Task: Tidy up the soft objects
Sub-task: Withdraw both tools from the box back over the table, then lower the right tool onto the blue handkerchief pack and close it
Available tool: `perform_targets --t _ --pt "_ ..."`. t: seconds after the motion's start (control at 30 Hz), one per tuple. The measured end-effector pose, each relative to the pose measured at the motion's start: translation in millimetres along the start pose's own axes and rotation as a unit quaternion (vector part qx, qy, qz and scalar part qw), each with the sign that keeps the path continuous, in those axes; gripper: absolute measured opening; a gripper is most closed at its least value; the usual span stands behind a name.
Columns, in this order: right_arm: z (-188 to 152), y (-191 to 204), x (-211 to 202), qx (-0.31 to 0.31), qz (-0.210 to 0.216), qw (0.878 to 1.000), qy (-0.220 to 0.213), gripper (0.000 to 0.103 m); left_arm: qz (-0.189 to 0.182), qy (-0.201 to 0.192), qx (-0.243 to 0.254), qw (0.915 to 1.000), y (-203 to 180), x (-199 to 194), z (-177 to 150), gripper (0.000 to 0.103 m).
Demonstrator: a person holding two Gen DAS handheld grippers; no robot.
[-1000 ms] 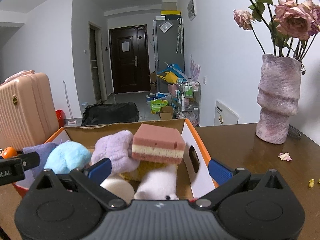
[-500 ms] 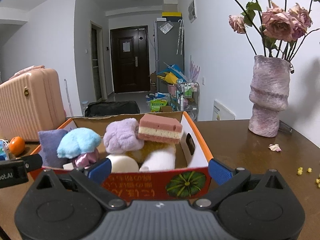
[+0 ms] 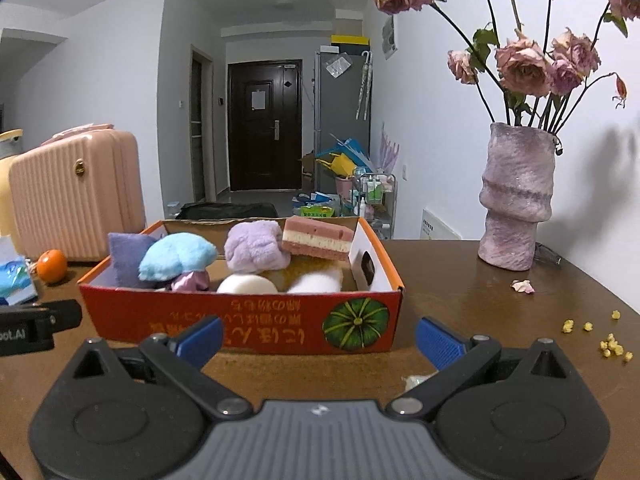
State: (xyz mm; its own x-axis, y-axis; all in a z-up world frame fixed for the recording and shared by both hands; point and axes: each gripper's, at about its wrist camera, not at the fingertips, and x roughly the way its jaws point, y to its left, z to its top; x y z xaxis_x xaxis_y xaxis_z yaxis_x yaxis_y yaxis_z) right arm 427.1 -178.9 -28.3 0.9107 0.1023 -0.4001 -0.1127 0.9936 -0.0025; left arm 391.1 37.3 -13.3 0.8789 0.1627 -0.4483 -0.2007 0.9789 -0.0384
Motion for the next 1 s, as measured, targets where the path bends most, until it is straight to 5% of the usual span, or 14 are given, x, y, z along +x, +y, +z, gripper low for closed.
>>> perform_targets --t 1.0 --pt "-56 -47 -69 -0.007 -0.009 0.999 0.036 0.103 -0.034 0.034 0.043 0.9979 -14 -69 -51 0.103"
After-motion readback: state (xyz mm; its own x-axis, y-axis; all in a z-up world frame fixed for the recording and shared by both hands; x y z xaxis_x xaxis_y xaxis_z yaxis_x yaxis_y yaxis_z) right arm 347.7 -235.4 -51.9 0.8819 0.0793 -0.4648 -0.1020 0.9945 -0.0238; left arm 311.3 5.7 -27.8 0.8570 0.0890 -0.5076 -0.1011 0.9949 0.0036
